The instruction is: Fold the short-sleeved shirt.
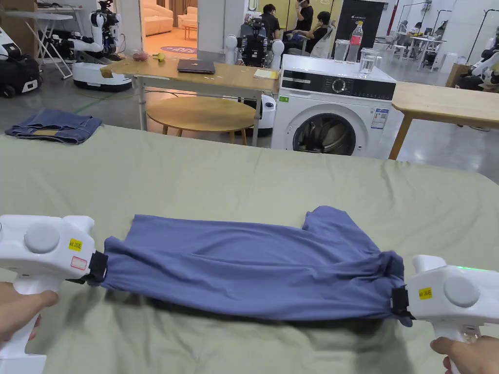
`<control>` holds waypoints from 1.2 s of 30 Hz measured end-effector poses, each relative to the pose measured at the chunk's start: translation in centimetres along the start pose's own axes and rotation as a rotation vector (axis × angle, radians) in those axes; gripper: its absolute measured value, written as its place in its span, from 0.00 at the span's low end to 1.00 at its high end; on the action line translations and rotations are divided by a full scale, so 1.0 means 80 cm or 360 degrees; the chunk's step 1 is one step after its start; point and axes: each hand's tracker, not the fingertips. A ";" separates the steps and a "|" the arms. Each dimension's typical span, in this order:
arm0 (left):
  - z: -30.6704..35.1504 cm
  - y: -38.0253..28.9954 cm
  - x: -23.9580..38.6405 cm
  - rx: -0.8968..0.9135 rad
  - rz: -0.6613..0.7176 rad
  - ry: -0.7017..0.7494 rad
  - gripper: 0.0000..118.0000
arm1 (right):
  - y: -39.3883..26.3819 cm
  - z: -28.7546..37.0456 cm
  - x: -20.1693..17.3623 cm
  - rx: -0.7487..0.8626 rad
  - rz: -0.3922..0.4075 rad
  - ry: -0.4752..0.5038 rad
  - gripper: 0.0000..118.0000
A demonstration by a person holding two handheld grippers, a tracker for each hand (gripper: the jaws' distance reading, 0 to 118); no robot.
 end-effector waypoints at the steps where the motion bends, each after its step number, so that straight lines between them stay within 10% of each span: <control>1: 0.009 -0.001 0.000 0.0020 -0.0010 -0.0003 0.00 | -0.002 0.011 -0.002 0.0019 0.0010 -0.0006 0.01; 20: 0.010 -0.173 -0.015 -0.0157 -0.0048 0.0034 0.00 | -0.172 0.038 -0.017 -0.0166 0.0115 -0.0136 0.01; 27: 0.018 -0.157 -0.007 -0.0165 -0.0041 0.0086 0.00 | -0.165 0.037 -0.024 -0.0163 0.0196 -0.0249 0.20; 30: 0.043 -0.143 -0.004 -0.0033 0.0032 0.0079 0.24 | -0.146 0.065 -0.028 -0.0008 0.0193 -0.0347 0.44; 36: 0.084 -0.114 0.027 0.0446 0.0014 0.0033 0.38 | -0.109 0.104 -0.046 0.0471 -0.0030 -0.0310 0.44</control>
